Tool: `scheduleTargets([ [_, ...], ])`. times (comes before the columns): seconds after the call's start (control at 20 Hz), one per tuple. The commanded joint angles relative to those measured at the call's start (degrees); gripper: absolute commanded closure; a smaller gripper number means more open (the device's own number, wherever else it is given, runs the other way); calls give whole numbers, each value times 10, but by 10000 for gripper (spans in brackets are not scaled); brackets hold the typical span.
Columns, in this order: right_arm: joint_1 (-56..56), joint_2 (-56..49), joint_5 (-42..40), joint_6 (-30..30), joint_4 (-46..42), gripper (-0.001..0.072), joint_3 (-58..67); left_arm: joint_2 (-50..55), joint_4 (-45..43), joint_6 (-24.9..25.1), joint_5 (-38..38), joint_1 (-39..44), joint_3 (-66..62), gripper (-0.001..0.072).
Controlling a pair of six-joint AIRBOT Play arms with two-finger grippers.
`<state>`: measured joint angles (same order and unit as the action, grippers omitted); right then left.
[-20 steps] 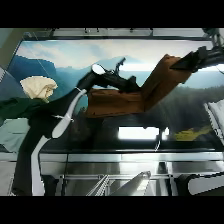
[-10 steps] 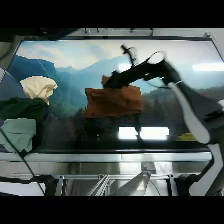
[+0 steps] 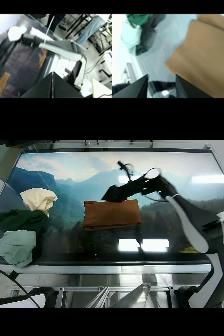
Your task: Fold the shirts.
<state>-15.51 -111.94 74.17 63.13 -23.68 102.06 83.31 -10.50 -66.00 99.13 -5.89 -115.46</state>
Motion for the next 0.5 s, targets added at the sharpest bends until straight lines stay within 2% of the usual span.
scheduleTargets([
  [0.0, 126, 32, 103, 47, -29, 336, -1, -1, -4, 4, 4, 3, 39, 689],
  [0.05, 157, 33, 104, 72, -71, 335, -2, -1, -4, 6, 3, 3, 64, 689],
  [0.15, 192, 32, 99, 109, -170, 198, -16, -5, -4, 13, 0, 2, 111, 689],
  [0.2, 197, 30, 93, 116, -207, 200, -28, -9, -4, 16, -7, -1, 132, 689],
  [0.3, 197, 17, 81, 119, -226, 195, -49, -16, -3, 31, -23, -2, 158, 689],
  [0.35, 194, 9, 74, 120, -226, 148, -56, -16, -3, 32, -23, -2, 161, 689],
  [0.4, 189, -1, 68, 128, -226, 65, -61, -16, -4, 33, -23, -2, 161, 689],
  [0.45, 184, -13, 67, 137, -226, 62, -64, -16, -3, 35, -23, -2, 160, 689],
])
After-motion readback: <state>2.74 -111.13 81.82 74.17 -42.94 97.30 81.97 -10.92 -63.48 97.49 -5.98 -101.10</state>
